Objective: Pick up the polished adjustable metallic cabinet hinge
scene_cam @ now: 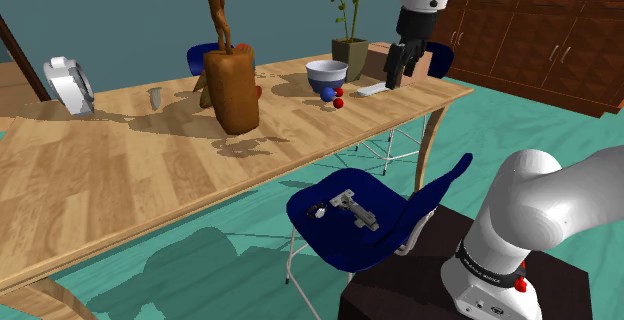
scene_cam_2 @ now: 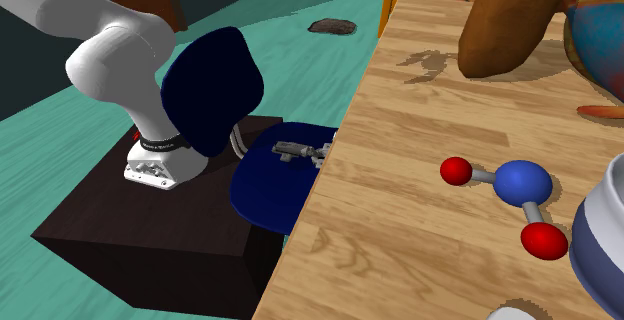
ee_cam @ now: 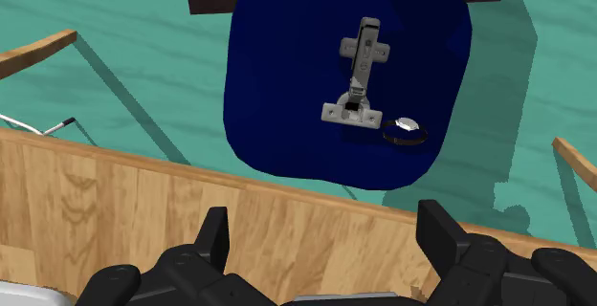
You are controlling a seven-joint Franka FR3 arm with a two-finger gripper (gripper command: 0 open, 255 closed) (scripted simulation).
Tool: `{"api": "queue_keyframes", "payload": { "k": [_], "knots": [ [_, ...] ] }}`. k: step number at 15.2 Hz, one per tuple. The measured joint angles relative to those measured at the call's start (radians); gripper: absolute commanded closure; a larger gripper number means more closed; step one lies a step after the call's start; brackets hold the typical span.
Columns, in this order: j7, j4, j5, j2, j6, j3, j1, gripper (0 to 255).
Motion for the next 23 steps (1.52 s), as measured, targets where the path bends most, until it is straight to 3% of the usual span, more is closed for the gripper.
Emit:
{"api": "queue_keyframes", "payload": {
  "k": [4, 13, 23],
  "knots": [
    [0.011, -0.072, 0.006, -0.007, 0.055, -0.004, 0.0, 0],
    [0.065, -0.353, 0.04, 0.002, 0.309, -0.006, 0.008, 0],
    [0.106, -0.559, 0.085, 0.2, 0.675, -0.015, 0.032, 0]
  ]
}}
